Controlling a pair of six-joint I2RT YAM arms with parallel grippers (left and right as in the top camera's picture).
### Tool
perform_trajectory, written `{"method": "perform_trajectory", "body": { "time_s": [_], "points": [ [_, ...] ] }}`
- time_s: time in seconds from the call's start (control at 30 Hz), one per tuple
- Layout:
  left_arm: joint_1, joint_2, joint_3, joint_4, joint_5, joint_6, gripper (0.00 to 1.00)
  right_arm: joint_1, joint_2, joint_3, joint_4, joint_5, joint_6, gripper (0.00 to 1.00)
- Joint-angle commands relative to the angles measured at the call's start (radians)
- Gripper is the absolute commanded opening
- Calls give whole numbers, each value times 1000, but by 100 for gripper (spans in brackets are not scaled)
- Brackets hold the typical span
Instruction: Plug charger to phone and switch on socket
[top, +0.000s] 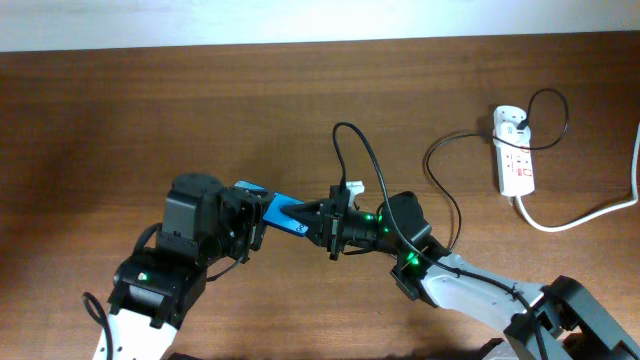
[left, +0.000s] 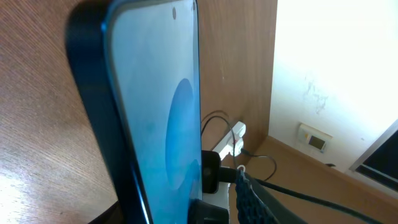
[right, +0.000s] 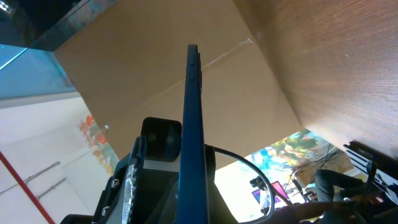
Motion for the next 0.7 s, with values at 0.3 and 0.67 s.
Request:
{"method": "perform_trajectory", "body": {
  "time_s": [0.3, 0.67],
  "points": [
    [0, -4, -4, 10, 3, 9, 45, 5, -7, 13, 106, 5, -8, 4],
    [0, -4, -4, 10, -17, 9, 0, 5, -7, 13, 105, 1, -8, 4]
  ]
}}
